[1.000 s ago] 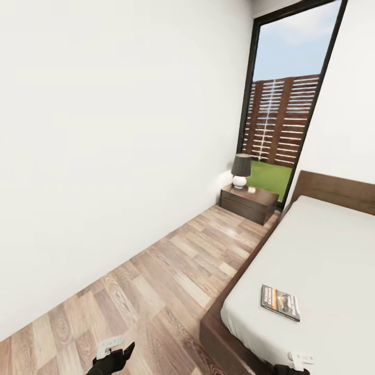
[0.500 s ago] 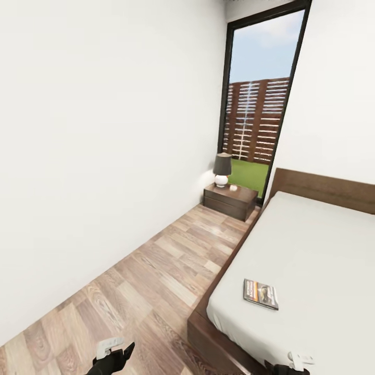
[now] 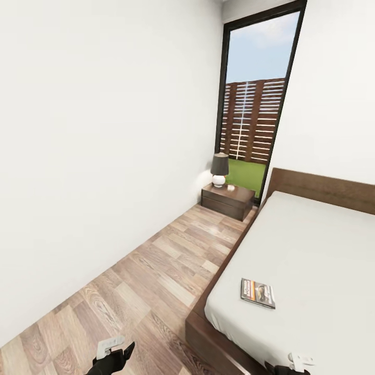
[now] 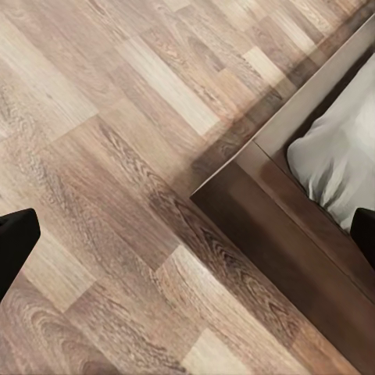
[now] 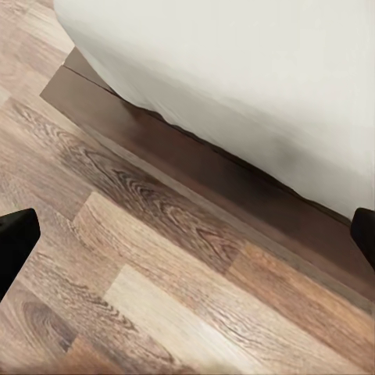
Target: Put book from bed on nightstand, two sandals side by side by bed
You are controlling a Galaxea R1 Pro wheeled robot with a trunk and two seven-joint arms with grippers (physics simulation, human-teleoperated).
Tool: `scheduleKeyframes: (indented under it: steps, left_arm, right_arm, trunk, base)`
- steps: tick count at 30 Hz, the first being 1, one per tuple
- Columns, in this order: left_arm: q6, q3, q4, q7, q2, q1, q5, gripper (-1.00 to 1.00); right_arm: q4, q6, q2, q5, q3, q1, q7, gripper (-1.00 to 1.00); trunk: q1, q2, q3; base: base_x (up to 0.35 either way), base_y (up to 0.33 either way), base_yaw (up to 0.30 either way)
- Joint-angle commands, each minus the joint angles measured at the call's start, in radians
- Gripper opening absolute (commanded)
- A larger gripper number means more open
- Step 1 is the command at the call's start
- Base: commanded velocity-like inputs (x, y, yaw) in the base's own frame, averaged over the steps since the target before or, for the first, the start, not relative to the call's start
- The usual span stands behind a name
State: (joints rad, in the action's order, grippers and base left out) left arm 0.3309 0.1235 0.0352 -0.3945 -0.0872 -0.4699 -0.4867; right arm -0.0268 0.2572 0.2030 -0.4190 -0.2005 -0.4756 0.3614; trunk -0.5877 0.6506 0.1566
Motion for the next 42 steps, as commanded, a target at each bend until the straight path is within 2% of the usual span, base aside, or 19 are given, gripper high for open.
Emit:
scheduleKeyframes:
  steps: [1,6,16,23,29,33,42]
  left_arm:
    - [0.003,0.008,-0.001,-0.004,0.0,-0.001,-0.01,1.0]
    - [0.002,0.008,-0.001,-0.004,0.0,-0.001,-0.01,1.0]
    - [0.002,0.008,-0.001,-0.004,0.0,-0.001,-0.01,1.0]
    - [0.002,0.008,-0.001,-0.004,0.0,-0.001,-0.01,1.0]
    - [0.002,0.008,-0.001,-0.004,0.0,-0.001,-0.01,1.0]
    - [0.002,0.008,-0.001,-0.004,0.0,-0.001,-0.01,1.0]
    - [0.002,0.008,-0.001,-0.004,0.0,-0.001,-0.01,1.0]
  right_arm:
    - [-0.003,0.004,0.0,-0.011,-0.008,-0.001,0.006,1.0]
    - [-0.001,0.004,0.0,-0.011,-0.008,-0.001,0.006,1.0]
    - [-0.001,0.004,0.0,-0.011,-0.008,-0.001,0.005,1.0]
    - [0.0,0.004,0.0,-0.011,-0.008,-0.001,0.005,1.0]
    - [0.001,0.004,0.0,-0.011,-0.008,-0.001,0.005,1.0]
    - [0.001,0.004,0.0,-0.011,-0.008,-0.001,0.007,1.0]
    - [0.003,0.004,0.0,-0.011,-0.008,-0.001,0.007,1.0]
  trunk:
    - [0.0,0.001,0.002]
    - [0.0,0.001,0.002]
    - [0.038,-0.069,-0.03]
    - [0.038,-0.069,-0.03]
    - [0.061,-0.111,-0.048]
    - [0.061,-0.111,-0.048]
    - [0.061,-0.111,-0.048]
  base:
    - [0.0,0.0,0.0]
    - [0.0,0.0,0.0]
    - [0.0,0.0,0.0]
    - [0.0,0.0,0.0]
    - [0.0,0.0,0.0]
    - [0.0,0.0,-0.057]
    - [0.0,0.0,-0.26]
